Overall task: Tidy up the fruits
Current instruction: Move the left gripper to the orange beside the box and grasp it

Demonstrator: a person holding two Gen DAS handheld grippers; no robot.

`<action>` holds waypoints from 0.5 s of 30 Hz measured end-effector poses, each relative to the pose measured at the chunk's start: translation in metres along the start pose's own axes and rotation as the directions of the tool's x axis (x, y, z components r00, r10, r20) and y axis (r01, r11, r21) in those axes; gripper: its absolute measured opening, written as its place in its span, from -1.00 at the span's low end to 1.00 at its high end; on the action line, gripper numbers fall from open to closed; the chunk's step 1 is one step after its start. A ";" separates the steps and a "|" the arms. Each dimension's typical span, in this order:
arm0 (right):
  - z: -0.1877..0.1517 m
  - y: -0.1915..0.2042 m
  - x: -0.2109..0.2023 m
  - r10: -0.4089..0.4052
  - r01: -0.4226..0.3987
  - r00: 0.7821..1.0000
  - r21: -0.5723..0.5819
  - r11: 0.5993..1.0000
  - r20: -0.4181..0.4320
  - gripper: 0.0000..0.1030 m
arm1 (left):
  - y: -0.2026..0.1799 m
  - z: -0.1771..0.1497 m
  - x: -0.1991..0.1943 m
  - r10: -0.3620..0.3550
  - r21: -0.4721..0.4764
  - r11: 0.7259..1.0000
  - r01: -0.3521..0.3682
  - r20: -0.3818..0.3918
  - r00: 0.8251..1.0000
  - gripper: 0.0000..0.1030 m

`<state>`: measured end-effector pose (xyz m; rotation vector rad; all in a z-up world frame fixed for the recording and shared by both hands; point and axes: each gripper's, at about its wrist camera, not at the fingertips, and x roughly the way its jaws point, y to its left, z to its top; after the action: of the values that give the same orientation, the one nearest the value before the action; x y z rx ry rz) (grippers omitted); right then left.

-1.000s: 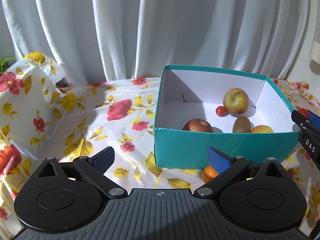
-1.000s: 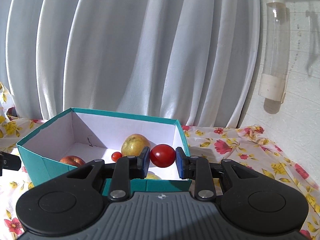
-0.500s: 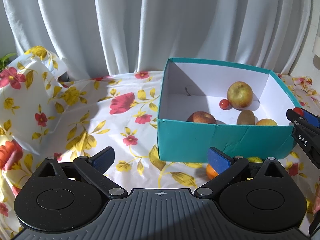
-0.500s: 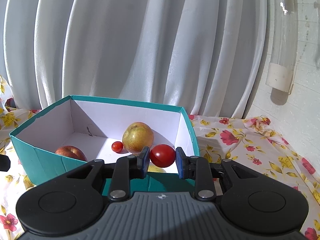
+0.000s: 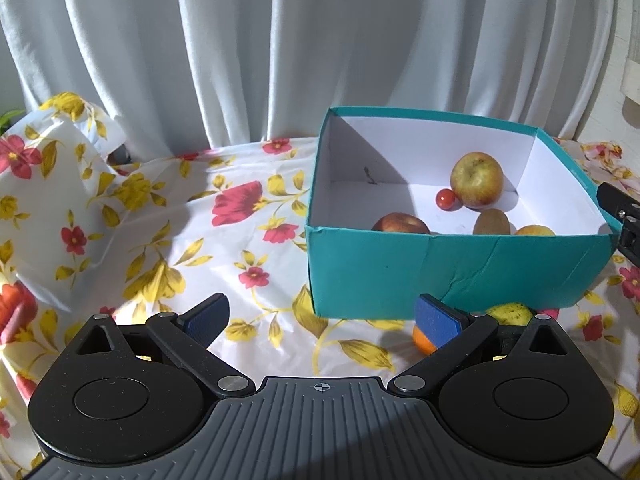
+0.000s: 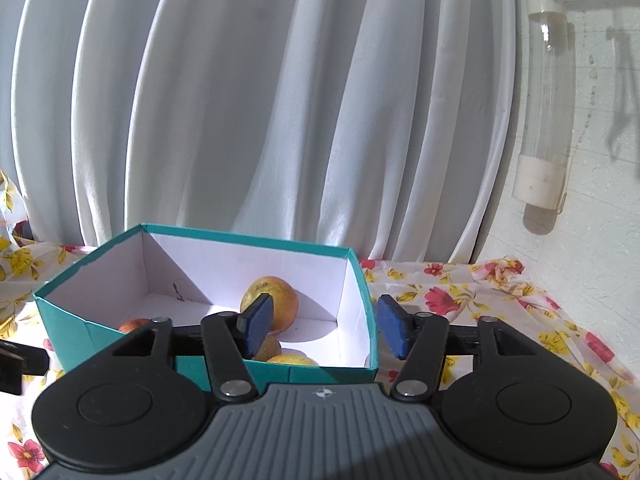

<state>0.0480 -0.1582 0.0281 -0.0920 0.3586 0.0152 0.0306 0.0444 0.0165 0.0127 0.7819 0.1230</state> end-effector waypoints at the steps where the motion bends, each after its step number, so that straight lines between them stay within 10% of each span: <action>1: 0.000 -0.001 -0.005 0.002 -0.002 1.000 0.004 1.000 0.005 0.13 | -0.001 -0.002 0.002 -0.004 0.007 1.000 0.004 0.006 1.000 0.97; 15: -0.012 -0.005 -0.037 0.014 -0.013 0.999 0.034 0.999 -0.037 0.17 | -0.016 -0.013 0.033 -0.117 -0.016 0.993 0.117 -0.034 0.993 0.97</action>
<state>0.0095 -0.1644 0.0301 -0.0569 0.3968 0.0210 0.0458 0.0317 -0.0168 -0.0488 0.8142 0.0175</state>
